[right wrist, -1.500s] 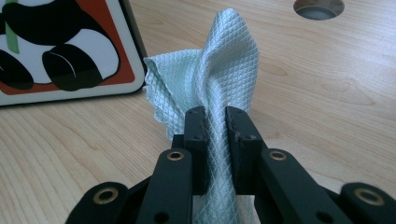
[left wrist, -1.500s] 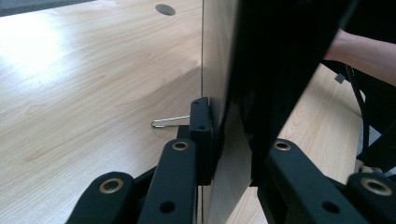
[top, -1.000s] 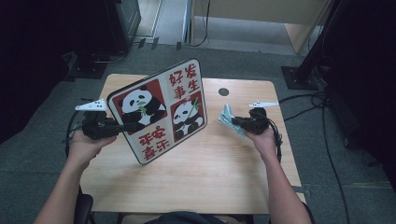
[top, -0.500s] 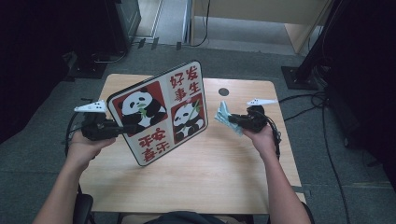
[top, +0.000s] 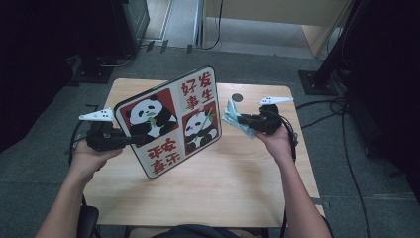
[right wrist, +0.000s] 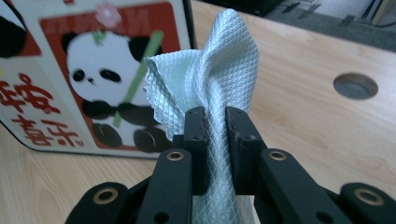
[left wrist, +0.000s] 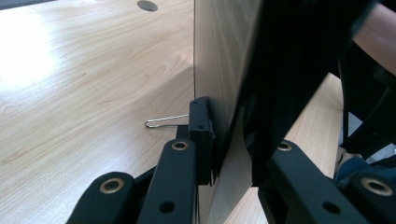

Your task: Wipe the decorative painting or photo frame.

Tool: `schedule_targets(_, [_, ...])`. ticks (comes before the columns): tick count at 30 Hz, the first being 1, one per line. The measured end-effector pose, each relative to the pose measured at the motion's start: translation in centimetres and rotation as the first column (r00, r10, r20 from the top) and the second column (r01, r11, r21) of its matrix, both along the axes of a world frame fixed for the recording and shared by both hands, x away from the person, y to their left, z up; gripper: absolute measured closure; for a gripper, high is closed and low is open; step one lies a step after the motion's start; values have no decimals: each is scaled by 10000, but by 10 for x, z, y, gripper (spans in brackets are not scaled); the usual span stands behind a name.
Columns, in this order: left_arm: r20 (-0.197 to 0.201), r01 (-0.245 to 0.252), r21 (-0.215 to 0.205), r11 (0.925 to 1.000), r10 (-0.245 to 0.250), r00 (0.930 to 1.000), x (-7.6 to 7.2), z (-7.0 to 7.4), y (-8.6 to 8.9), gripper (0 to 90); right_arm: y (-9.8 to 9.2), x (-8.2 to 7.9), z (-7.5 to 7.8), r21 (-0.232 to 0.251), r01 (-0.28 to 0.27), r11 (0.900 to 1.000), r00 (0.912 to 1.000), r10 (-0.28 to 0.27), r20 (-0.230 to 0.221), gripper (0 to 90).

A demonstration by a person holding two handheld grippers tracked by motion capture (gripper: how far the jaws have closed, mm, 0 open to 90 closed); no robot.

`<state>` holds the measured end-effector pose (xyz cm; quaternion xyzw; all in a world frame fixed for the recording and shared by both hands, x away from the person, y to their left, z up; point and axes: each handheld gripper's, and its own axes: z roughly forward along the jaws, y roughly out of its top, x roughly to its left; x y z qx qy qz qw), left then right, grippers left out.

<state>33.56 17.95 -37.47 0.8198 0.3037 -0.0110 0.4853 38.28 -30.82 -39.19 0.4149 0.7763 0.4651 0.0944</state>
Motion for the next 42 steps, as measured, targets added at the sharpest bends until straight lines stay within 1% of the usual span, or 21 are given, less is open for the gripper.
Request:
schedule_targets(2, [7,16,-4,10000,-16,10000,0,0,-1,802,3,0,8,148,-144,9998,9999,143,55,803])
schedule_targets(6, [40,50,50,10000,-50,10000,0,0,-2,802,12,3,24,231,-392,9990,9986,384,372,803])
schedule_targets(9, [49,37,56,10000,-37,10000,0,0,-2,804,20,5,40,380,-574,9976,9971,554,519,803])
schedule_targets(12, [-46,43,-32,10000,-43,10000,1,-1,-2,803,29,6,59,269,-831,9962,9916,800,1017,802])
schedule_targets(14, [-57,28,-23,10000,-28,10000,1,-1,-2,801,33,6,73,224,-832,9963,9875,794,1364,802])
schedule_targets(16, [-54,44,-26,10000,-44,10000,1,-1,-2,802,38,9,86,232,-862,9960,9851,817,1515,802])
schedule_targets(18, [-36,37,-28,10000,-37,10000,1,-1,-2,802,44,12,97,76,-928,9957,9817,902,1676,802])
schedule_targets(19, [-22,50,-22,10000,-50,10000,1,-1,-2,802,48,14,103,46,-1012,9949,9785,987,1809,802])
schedule_targets(22, [-8,64,7,10000,-64,10000,2,-1,-2,803,53,18,112,89,-1009,9949,9742,970,2037,801])
schedule_targets(25, [-31,125,17,9999,-125,9999,3,-1,-3,799,58,23,111,45,-941,9956,9755,913,2003,801])
schedule_targets(29, [95,154,102,9998,-155,9998,3,-1,-4,799,63,26,100,-118,-940,9955,9777,946,1877,801])
schedule_targets(32, [49,119,74,9999,-120,9999,4,-1,-4,800,66,27,94,-114,-987,9950,9788,992,1793,801])
schedule_targets(34, [33,131,70,9999,-132,9999,3,-1,-4,800,68,28,91,-205,-1019,9946,9796,1039,1722,801])
schedule_targets(40, [-89,54,-32,10000,-54,9999,3,-2,-3,799,70,29,88,-261,-1086,9937,9797,1114,1664,800])
schedule_targets(42, [-74,57,13,10000,-57,10000,3,-2,-3,798,70,28,87,-258,-1058,9941,9816,1085,1570,800])
